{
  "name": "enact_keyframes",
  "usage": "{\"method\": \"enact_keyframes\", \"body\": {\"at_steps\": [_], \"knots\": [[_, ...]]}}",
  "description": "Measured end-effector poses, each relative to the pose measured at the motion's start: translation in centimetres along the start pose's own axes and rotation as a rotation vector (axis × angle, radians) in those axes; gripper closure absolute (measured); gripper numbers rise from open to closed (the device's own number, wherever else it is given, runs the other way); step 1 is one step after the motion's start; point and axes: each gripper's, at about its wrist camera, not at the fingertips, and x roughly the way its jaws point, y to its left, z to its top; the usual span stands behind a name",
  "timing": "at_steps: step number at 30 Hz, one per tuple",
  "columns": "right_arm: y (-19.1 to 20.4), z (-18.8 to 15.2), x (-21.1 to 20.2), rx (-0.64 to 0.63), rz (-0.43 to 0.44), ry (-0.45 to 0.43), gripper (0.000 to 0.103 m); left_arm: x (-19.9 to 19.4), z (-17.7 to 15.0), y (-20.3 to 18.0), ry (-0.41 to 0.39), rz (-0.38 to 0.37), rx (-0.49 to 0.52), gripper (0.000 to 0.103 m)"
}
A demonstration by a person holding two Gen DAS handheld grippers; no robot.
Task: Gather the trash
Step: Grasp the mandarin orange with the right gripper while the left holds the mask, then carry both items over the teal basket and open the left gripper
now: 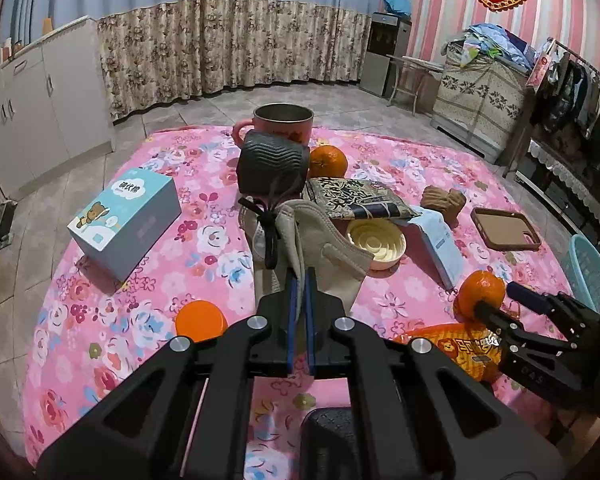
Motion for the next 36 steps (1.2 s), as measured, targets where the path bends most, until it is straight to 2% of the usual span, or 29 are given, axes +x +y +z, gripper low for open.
{"method": "enact_keyframes", "body": {"at_steps": [1,8,17,21,29,36], "knots": [[0.3,0.0,0.0,-0.014,0.013,-0.002,0.06,0.0,0.0,0.0,0.001,0.001,0.0,0.101],[0.2,0.0,-1.0,-0.019,0.01,-0.034,0.072,-0.1,-0.1,-0.1,-0.01,0.002,0.001,0.101],[-1.8,0.2,-3.4,0.035,-0.01,-0.087,0.073,-2.1,0.1,-0.9,-0.065,-0.022,0.026,0.101],[-2.8,0.4,-5.5,0.056,-0.015,-0.11,0.073,-3.3,0.1,-2.1,-0.072,-0.072,0.025,0.101],[-7.5,0.6,-11.3,0.081,-0.058,-0.164,0.073,-5.5,0.3,-8.1,-0.108,-0.128,0.117,0.101],[-13.9,-2.1,-15.0,0.171,-0.119,-0.177,0.073,-5.9,-0.3,-13.9,-0.098,-0.204,0.17,0.101]]}}
